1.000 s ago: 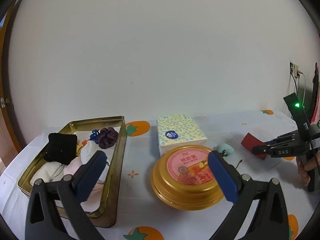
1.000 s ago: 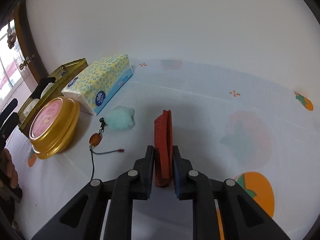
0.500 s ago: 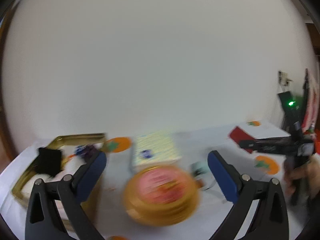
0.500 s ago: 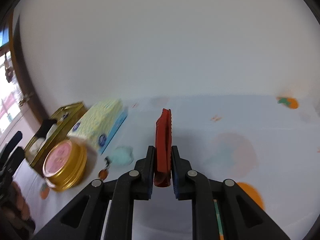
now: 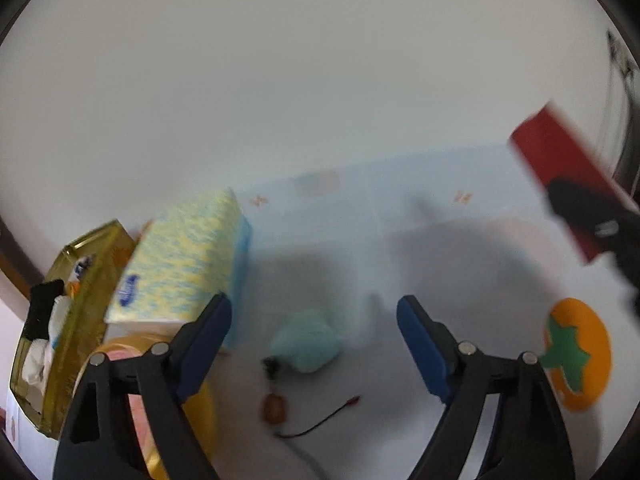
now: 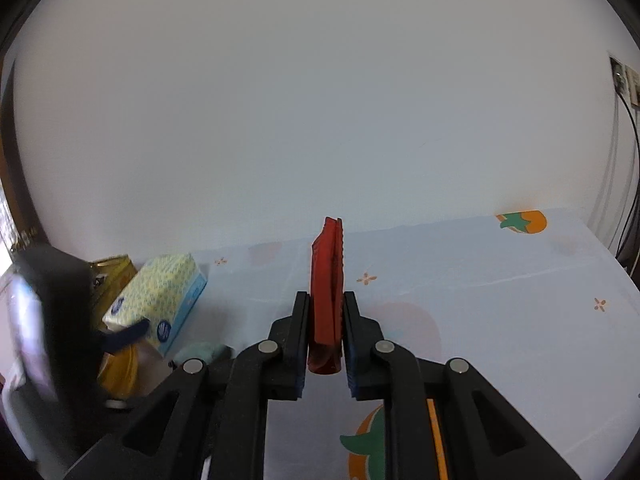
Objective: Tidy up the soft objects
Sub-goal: 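Grasp the red pouch with the right tool while the left tool grasps the light-blue plush, then carry the red pouch and light-blue plush over the gold tray with both tools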
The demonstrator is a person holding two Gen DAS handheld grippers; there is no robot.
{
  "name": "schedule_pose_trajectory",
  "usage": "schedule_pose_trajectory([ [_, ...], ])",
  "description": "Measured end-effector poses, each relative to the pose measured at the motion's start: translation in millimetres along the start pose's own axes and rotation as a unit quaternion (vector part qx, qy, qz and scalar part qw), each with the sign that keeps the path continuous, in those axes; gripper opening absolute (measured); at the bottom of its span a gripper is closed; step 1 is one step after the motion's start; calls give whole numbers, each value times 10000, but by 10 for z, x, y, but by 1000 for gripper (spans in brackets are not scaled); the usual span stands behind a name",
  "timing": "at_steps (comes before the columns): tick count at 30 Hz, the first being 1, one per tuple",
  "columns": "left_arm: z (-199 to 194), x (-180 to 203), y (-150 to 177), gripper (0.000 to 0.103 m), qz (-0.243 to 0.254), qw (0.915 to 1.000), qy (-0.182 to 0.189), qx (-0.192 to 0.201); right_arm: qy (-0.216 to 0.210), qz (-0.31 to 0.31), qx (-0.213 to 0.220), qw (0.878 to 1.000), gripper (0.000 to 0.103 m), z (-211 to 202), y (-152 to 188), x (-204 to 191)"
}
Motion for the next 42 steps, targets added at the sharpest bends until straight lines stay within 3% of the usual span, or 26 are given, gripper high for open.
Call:
schedule_pose_trajectory([
  [3, 202, 38, 66, 71, -5, 9986, -145, -503, -11, 137, 63, 9999, 17, -49, -30, 27],
  [4, 202, 19, 62, 70, -121, 9986, -97, -503, -5, 154, 74, 9999, 17, -63, -32, 26],
  [10, 279, -113, 110, 73, -582, 9961, 30, -659, 12, 174, 0, 9998, 17, -49, -9, 10],
  [15, 260, -190, 179, 50, -811, 9938, 312, -690, 21, 133, 5, 9999, 17, -32, -5, 0],
  [16, 253, -172, 191, 33, -867, 9925, 496, -701, 27, 137, 9, 9999, 17, -32, -6, 4],
  [19, 243, -189, 207, 29, -961, 9907, 672, -691, 68, 156, 33, 9998, 17, -34, -13, 25],
  [21, 217, -231, 215, 28, -1109, 9866, 1004, -643, 49, 206, 76, 9997, 17, -44, -20, 38],
  [26, -149, -234, 136, 28, -1174, 9748, 1898, 90, -309, 414, 302, 9982, 17, -110, -59, 25],
  [30, -591, -321, 66, 28, -1099, 9525, 2711, 840, -280, 446, 481, 9975, 17, -159, -78, 32],
  [32, -783, -420, 83, 28, -1022, 9441, 2922, 1136, -131, 391, 560, 9976, 17, -183, -88, 46],
  [35, -949, -536, 157, 28, -906, 9374, 3082, 1347, 59, 290, 653, 9974, 17, -203, -95, 58],
  [42, -1132, -710, 260, 28, -746, 9353, 3104, 1526, 307, 225, 793, 9961, 17, -245, -77, 48],
])
Point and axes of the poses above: each gripper's, at about its wrist camera, not at the fingertips, and z roughly the way its jaws point, x to its right, y to its underside, the point moved 8 cm from there along z, roughly the way its jaws point, and after that the axes turned 3 degrees about -z, right-handed, at the moved point
